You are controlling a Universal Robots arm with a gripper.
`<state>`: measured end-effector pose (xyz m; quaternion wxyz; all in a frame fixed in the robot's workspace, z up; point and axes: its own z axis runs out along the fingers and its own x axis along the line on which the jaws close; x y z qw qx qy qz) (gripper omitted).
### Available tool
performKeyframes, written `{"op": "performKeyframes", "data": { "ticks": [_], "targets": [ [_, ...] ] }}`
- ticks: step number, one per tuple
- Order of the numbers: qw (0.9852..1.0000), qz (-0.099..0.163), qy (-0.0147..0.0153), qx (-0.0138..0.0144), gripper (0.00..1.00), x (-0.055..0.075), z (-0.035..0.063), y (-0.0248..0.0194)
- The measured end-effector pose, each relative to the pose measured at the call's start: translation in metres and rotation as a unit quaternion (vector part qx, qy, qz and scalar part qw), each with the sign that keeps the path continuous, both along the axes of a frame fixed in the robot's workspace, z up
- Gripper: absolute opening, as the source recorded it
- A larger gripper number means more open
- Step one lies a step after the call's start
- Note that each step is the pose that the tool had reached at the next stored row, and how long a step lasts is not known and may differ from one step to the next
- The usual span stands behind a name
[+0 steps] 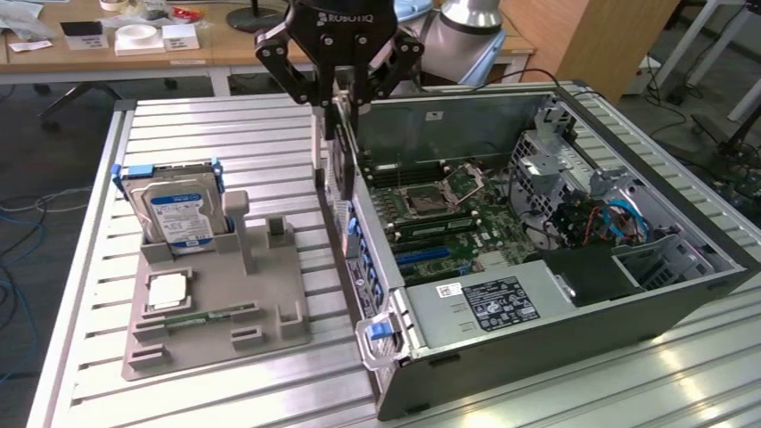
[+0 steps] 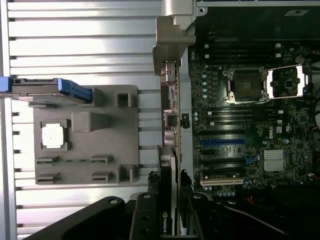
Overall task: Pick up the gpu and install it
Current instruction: 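Pick up the gpu and move the gpu toward the slot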
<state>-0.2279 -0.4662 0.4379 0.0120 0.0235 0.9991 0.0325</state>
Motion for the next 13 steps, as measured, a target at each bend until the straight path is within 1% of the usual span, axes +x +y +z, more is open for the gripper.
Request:
{"op": "performKeyframes", "data": {
  "ticks": [13],
  "targets": [
    [1.0000, 0.000, 0.0000, 0.0007, 0.27, 0.027, 0.0000, 0.0000]
  ]
}}
